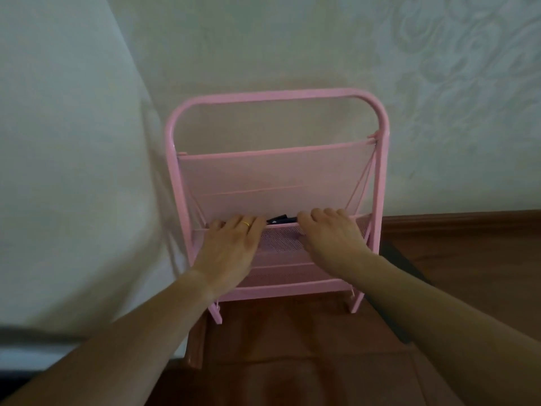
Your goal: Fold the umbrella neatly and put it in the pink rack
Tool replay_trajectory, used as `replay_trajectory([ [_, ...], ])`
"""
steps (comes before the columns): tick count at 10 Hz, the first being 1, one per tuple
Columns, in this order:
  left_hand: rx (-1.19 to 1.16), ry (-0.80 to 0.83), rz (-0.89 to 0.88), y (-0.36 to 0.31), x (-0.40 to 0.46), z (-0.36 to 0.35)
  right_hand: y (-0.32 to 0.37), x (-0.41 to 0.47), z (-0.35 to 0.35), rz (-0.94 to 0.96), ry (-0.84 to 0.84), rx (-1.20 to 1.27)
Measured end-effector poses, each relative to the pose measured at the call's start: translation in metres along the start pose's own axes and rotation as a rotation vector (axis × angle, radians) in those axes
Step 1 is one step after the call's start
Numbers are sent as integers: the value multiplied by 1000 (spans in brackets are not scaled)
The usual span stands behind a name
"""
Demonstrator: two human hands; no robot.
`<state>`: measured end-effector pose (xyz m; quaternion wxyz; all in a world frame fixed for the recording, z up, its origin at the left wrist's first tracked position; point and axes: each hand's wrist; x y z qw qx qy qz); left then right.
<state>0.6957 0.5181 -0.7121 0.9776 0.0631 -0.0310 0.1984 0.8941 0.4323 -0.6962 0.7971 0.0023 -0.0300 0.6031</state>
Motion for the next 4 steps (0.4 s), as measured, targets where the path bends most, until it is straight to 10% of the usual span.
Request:
replay_trajectory([
  [4, -5, 251, 115, -14, 13, 90, 21, -14, 82, -155, 259, 0],
])
Point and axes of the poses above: each hand's wrist, its own x-axis towards the middle knuckle, its own z-axis out of the back of the hand, y = z × x, and after that the axes turned 13 degrees about -z, right-handed
